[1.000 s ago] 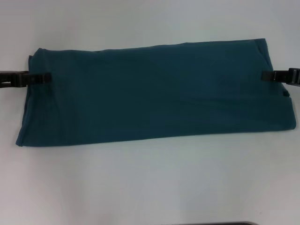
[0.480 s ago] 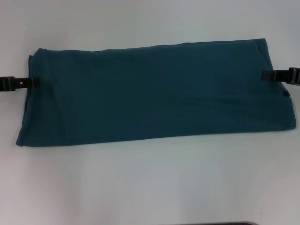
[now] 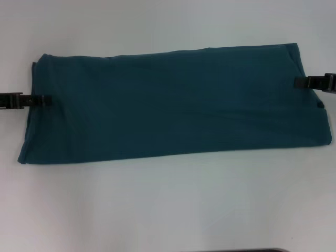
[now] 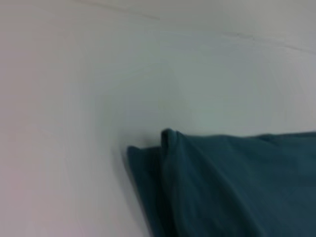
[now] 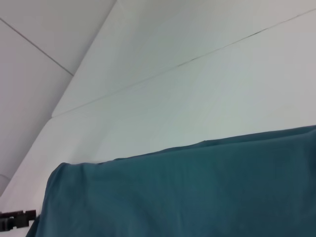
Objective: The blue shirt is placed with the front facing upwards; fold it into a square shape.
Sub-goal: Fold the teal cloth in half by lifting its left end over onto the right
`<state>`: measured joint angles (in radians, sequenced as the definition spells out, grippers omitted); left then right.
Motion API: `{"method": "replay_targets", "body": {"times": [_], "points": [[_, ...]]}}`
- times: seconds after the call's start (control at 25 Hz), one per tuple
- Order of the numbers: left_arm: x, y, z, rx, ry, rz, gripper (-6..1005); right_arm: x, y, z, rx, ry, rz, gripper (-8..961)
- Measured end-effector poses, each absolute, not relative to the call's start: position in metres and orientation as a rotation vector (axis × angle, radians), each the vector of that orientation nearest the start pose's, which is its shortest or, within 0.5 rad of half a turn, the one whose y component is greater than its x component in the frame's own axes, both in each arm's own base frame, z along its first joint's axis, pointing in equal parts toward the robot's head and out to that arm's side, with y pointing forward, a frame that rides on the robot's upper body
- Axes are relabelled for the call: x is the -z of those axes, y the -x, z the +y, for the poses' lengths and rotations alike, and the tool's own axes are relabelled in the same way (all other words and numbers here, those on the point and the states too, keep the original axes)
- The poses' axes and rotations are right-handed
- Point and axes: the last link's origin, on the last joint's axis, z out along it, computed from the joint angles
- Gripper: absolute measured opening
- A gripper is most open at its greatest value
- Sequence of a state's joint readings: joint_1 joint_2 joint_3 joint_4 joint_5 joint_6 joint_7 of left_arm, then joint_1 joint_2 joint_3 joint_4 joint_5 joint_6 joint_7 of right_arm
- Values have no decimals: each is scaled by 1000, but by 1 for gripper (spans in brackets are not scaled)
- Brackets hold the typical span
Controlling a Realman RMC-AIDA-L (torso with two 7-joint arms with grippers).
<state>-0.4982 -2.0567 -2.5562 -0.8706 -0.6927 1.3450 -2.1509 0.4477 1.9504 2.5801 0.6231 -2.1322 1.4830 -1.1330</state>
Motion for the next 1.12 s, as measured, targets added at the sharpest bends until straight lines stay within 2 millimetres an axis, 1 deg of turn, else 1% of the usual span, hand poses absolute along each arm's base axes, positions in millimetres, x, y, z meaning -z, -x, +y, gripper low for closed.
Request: {"method": "replay_targets", "body": {"times": [0.28, 0.92, 1.12], "points": [[-53, 329, 345, 146, 2201, -1576, 855, -57, -341, 318, -611, 2251, 1581, 4], [-64, 325, 358, 106, 2138, -1617, 854, -64, -339, 322, -610, 2219, 1623, 4], [-63, 324, 360, 95, 2126, -1633, 854, -65, -339, 323, -607, 2219, 1622, 4]]}}
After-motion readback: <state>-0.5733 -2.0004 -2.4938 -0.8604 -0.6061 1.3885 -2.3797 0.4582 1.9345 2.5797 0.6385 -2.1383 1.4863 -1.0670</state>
